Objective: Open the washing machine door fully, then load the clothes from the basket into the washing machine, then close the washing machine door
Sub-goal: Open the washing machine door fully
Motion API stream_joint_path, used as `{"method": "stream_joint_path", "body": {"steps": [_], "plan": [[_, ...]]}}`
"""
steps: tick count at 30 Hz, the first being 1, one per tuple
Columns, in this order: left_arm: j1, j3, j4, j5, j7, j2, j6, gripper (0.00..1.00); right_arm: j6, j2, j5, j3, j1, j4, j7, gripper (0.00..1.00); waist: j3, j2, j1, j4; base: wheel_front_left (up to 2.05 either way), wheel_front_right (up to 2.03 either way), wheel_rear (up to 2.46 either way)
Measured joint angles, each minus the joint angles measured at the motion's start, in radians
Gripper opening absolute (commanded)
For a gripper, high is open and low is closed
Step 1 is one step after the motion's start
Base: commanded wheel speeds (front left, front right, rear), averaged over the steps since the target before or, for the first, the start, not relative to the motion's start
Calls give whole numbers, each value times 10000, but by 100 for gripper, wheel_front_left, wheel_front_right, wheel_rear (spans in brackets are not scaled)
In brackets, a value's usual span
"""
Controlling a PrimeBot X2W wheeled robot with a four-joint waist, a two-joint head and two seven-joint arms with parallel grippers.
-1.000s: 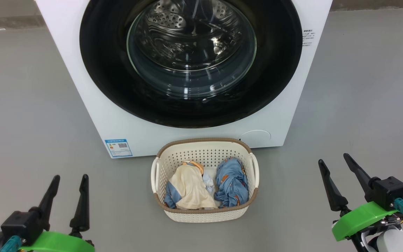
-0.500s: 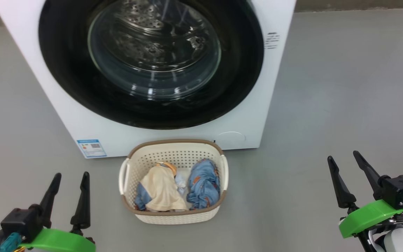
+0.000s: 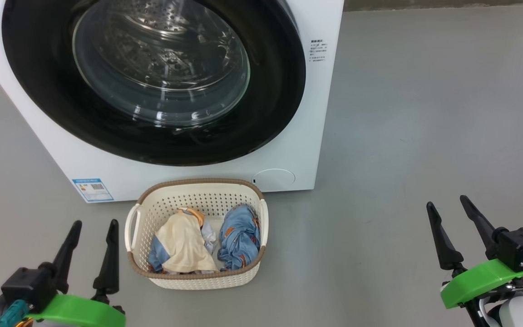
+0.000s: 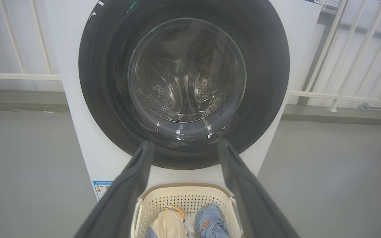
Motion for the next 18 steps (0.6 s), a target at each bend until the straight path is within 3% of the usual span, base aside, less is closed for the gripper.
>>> {"method": "stream_joint_path", "body": {"steps": [18], "plan": [[1, 10, -54, 326, 0, -33, 0, 100, 0, 169, -2, -65, -1, -23, 0, 100, 10, 0, 0, 14, 0, 0, 0]]}}
